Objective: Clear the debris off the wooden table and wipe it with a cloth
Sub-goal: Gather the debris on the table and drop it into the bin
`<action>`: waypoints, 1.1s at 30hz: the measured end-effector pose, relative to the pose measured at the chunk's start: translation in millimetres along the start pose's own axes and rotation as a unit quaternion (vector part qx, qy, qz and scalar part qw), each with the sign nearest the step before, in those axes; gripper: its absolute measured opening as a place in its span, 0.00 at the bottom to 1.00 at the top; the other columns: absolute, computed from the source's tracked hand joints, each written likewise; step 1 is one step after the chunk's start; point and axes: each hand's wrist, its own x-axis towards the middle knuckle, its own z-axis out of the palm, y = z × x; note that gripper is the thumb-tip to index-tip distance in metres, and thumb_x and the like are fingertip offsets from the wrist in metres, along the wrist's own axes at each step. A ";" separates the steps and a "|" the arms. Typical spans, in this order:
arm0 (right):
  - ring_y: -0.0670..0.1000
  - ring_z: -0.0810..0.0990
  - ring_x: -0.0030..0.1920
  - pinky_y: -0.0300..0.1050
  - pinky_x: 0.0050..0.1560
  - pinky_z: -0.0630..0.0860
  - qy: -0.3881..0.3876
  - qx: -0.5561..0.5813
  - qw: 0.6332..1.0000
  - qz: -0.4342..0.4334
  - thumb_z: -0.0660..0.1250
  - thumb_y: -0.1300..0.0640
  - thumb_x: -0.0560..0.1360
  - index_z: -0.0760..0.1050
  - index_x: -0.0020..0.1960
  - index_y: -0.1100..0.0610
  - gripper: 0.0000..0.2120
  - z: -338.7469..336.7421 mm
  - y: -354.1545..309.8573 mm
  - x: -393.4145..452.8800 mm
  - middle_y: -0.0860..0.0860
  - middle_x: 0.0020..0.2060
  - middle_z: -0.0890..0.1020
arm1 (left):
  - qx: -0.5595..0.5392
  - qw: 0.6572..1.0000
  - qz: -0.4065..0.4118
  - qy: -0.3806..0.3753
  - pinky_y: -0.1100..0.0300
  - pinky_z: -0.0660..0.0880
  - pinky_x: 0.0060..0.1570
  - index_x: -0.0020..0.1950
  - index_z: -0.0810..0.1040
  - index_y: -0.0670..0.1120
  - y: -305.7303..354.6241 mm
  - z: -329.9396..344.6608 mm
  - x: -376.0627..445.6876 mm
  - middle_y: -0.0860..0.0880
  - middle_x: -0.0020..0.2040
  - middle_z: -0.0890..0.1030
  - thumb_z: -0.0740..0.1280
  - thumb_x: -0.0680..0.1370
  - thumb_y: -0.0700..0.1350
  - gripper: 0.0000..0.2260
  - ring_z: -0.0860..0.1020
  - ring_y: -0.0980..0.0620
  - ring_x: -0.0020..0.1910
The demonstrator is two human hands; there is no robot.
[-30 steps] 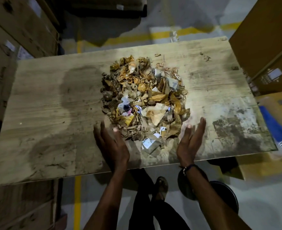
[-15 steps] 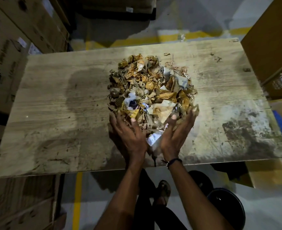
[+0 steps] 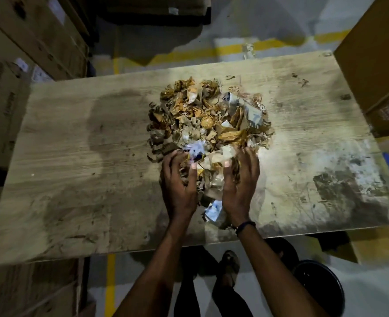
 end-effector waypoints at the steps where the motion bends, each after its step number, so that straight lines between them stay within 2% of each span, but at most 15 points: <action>1: 0.50 0.60 0.82 0.57 0.80 0.64 -0.007 0.002 1.000 -0.002 0.61 0.44 0.85 0.75 0.76 0.50 0.22 4.4 -3.1 -0.6 0.50 0.79 0.66 | -0.010 1.000 0.002 -0.008 0.43 0.75 0.66 0.66 0.79 0.50 4.0 3.4 -0.1 0.52 0.72 0.73 0.66 0.84 0.51 0.12 0.73 0.51 0.73; 4: 0.49 0.63 0.81 0.48 0.79 0.65 -0.019 0.016 1.000 -0.004 0.62 0.49 0.86 0.77 0.74 0.52 0.19 15.8 -10.3 -1.3 0.51 0.77 0.68 | -0.058 0.998 -0.004 -0.022 0.42 0.74 0.68 0.65 0.79 0.48 8.8 10.3 1.7 0.50 0.73 0.73 0.67 0.84 0.46 0.10 0.72 0.51 0.75; 6: 0.50 0.64 0.81 0.48 0.78 0.66 -0.027 0.035 0.999 0.001 0.64 0.52 0.86 0.77 0.73 0.53 0.18 20.9 -14.2 -2.4 0.51 0.77 0.69 | -0.071 0.997 -0.016 -0.030 0.42 0.72 0.71 0.66 0.79 0.49 12.3 11.5 2.6 0.51 0.75 0.73 0.67 0.85 0.47 0.10 0.70 0.52 0.76; 10: 0.49 0.66 0.81 0.41 0.78 0.67 -0.043 0.091 0.994 0.045 0.65 0.53 0.85 0.77 0.73 0.51 0.17 33.4 -23.2 -7.8 0.50 0.77 0.72 | -0.141 0.985 -0.087 -0.055 0.43 0.70 0.75 0.69 0.77 0.62 21.3 11.5 8.0 0.55 0.76 0.73 0.65 0.85 0.52 0.13 0.70 0.56 0.77; 11: 0.49 0.66 0.80 0.44 0.78 0.67 -0.043 0.108 0.991 0.064 0.66 0.54 0.85 0.77 0.73 0.50 0.17 35.9 -25.0 -8.9 0.50 0.77 0.73 | -0.162 0.979 -0.110 -0.060 0.42 0.72 0.74 0.69 0.77 0.64 24.2 11.4 8.9 0.56 0.76 0.75 0.65 0.84 0.54 0.13 0.71 0.56 0.76; 13: 0.48 0.69 0.79 0.50 0.78 0.70 -0.041 0.142 0.984 0.098 0.67 0.58 0.84 0.77 0.72 0.51 0.17 39.3 -28.5 -7.9 0.50 0.76 0.75 | -0.191 0.967 -0.155 -0.068 0.41 0.75 0.71 0.69 0.79 0.61 29.9 10.3 13.5 0.59 0.72 0.78 0.67 0.84 0.56 0.14 0.75 0.56 0.73; 18: 0.47 0.76 0.74 0.55 0.74 0.75 -0.045 0.192 0.970 0.145 0.68 0.60 0.84 0.78 0.73 0.55 0.18 36.9 -43.3 -5.3 0.48 0.72 0.79 | -0.249 0.943 -0.208 -0.067 0.44 0.77 0.69 0.68 0.81 0.52 48.9 4.8 22.6 0.55 0.67 0.83 0.69 0.84 0.46 0.12 0.80 0.54 0.68; 22: 0.48 0.78 0.72 0.58 0.73 0.76 -0.037 0.219 0.960 0.173 0.69 0.60 0.83 0.79 0.71 0.54 0.17 33.4 -61.6 -3.4 0.48 0.70 0.81 | -0.296 0.923 -0.239 -0.057 0.56 0.81 0.62 0.69 0.81 0.48 70.8 -4.8 24.7 0.54 0.63 0.85 0.69 0.84 0.44 0.13 0.82 0.56 0.64; 25: 0.49 0.78 0.71 0.60 0.72 0.76 -0.037 0.227 0.956 0.181 0.70 0.59 0.83 0.80 0.70 0.51 0.16 27.2 -79.0 -3.0 0.47 0.69 0.81 | -0.308 0.920 -0.236 -0.048 0.66 0.79 0.56 0.69 0.80 0.44 88.9 -15.1 27.0 0.55 0.63 0.84 0.69 0.84 0.41 0.13 0.82 0.60 0.62; 29: 0.46 0.78 0.72 0.61 0.72 0.76 -0.032 0.221 0.955 0.196 0.71 0.55 0.83 0.81 0.69 0.48 0.16 15.5 -106.8 -3.2 0.44 0.69 0.82 | -0.325 0.912 -0.246 -0.048 0.64 0.79 0.56 0.68 0.81 0.47 111.7 -32.5 29.3 0.52 0.64 0.84 0.70 0.83 0.43 0.13 0.82 0.58 0.62; 33: 0.49 0.78 0.72 0.63 0.73 0.75 -0.026 0.228 0.955 0.187 0.72 0.53 0.82 0.81 0.69 0.45 0.16 4.4 -136.4 -4.3 0.45 0.68 0.82 | -0.360 0.896 -0.254 -0.051 0.64 0.80 0.55 0.69 0.80 0.45 140.7 -52.7 30.5 0.53 0.62 0.85 0.70 0.83 0.43 0.14 0.83 0.59 0.61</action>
